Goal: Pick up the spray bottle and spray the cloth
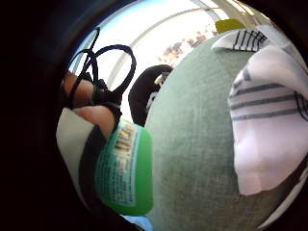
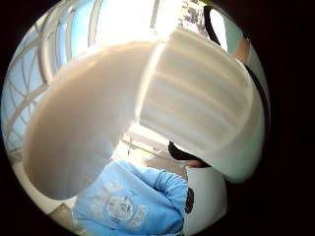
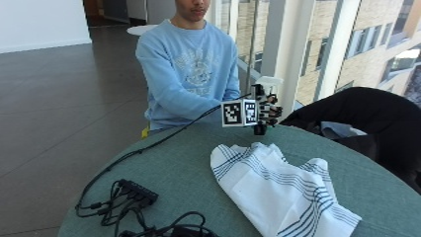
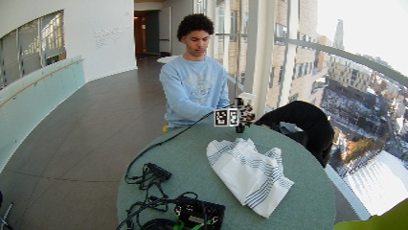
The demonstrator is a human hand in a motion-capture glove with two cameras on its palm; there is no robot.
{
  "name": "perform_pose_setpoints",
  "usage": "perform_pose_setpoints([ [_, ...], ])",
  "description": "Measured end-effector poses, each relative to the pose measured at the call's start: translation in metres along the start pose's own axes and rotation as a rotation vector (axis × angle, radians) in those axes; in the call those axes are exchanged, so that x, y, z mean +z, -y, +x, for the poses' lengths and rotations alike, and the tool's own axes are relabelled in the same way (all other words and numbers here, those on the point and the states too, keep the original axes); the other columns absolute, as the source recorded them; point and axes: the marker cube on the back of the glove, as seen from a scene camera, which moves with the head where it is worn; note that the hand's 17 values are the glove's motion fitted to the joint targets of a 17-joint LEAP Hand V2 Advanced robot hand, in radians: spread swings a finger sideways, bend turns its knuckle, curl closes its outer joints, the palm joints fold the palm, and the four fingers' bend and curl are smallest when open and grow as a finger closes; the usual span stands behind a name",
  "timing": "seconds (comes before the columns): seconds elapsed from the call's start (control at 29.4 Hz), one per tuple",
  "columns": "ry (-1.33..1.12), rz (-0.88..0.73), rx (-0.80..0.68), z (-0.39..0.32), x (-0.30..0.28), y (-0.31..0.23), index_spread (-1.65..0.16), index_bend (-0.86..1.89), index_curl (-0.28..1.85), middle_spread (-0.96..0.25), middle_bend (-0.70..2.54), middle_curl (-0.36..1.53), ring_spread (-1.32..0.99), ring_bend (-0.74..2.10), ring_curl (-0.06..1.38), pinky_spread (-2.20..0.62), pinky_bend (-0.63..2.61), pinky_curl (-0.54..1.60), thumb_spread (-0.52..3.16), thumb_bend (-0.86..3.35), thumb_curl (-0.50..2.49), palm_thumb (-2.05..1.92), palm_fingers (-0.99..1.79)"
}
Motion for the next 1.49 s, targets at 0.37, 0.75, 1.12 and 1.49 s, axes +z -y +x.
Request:
perform_pose_setpoints([
  [0.37, 0.034, -0.007, -0.013, 0.013, 0.029, -0.004, -0.25, 0.15, 0.44, -0.09, 0.23, 0.42, -0.06, 0.52, 0.38, 0.06, 0.29, 0.35, 0.75, -0.03, 0.66, 0.92, 1.11],
  [0.75, 0.038, -0.006, -0.02, 0.015, 0.027, -0.01, -0.26, 0.15, 0.44, -0.1, 0.21, 0.43, -0.07, 0.48, 0.37, 0.06, 0.27, 0.35, 0.78, -0.03, 0.64, 0.91, 1.1],
  [1.12, -0.066, -0.069, -0.035, 0.0, -0.025, -0.044, -0.33, 0.06, 0.35, -0.1, 0.21, 0.43, -0.09, 0.41, 0.37, 0.11, 0.26, 0.37, 0.94, -0.04, 0.54, 0.79, 0.84],
  [1.49, -0.425, -0.052, 0.004, -0.024, -0.137, -0.113, -0.36, 0.1, 0.29, -0.1, 0.21, 0.43, -0.07, 0.37, 0.35, 0.15, 0.28, 0.36, 0.99, -0.03, 0.49, 0.77, 0.79],
])
